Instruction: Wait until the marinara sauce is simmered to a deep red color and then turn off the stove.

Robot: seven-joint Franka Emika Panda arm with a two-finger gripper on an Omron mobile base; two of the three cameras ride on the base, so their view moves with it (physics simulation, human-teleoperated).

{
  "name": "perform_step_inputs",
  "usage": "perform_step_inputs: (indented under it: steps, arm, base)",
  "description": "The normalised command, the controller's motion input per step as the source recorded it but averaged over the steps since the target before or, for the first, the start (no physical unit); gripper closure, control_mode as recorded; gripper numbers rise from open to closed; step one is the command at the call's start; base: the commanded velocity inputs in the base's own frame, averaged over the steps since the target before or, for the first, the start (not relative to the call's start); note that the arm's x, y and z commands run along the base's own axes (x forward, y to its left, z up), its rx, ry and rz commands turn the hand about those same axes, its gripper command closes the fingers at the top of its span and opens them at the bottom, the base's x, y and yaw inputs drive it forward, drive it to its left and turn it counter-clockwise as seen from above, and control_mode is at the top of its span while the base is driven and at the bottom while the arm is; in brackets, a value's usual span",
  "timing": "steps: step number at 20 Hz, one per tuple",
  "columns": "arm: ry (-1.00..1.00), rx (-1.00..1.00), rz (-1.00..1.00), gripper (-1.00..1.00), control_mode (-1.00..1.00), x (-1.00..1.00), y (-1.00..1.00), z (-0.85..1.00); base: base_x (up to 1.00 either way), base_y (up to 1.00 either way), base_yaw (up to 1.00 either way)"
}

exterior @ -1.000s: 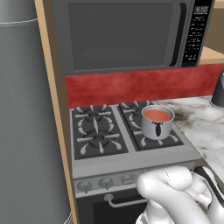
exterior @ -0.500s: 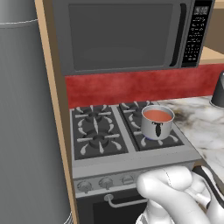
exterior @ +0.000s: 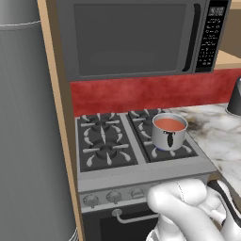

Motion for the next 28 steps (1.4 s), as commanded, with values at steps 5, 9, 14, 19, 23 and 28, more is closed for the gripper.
perform_step_inputs:
  steps: [5, 9, 14, 19, 23, 28]
  arm:
    - [0.0, 0.0, 0.06, -1.0, -1.0, 0.02, 0.02, 0.0]
    - [0.0, 0.0, 0.09, -1.0, -1.0, 0.04, 0.0, 0.0]
    - [0.0, 0.0, 0.08, 1.0, -1.0, 0.04, 0.05, 0.0]
    - [0.0, 0.0, 0.05, 1.0, -1.0, 0.01, 0.03, 0.0]
    - [0.0, 0.0, 0.0, 1.0, -1.0, 0.0, 0.0, 0.0]
    - [0.0, 0.0, 0.0, 1.0, -1.0, 0.0, 0.0, 0.0]
  base:
    - [0.0, 0.0, 0.0]
    - [0.0, 0.0, 0.0]
    - [0.0, 0.0, 0.0]
    - [0.0, 0.0, 0.0]
    - [0.0, 0.0, 0.0]
    - [0.0, 0.0, 0.0]
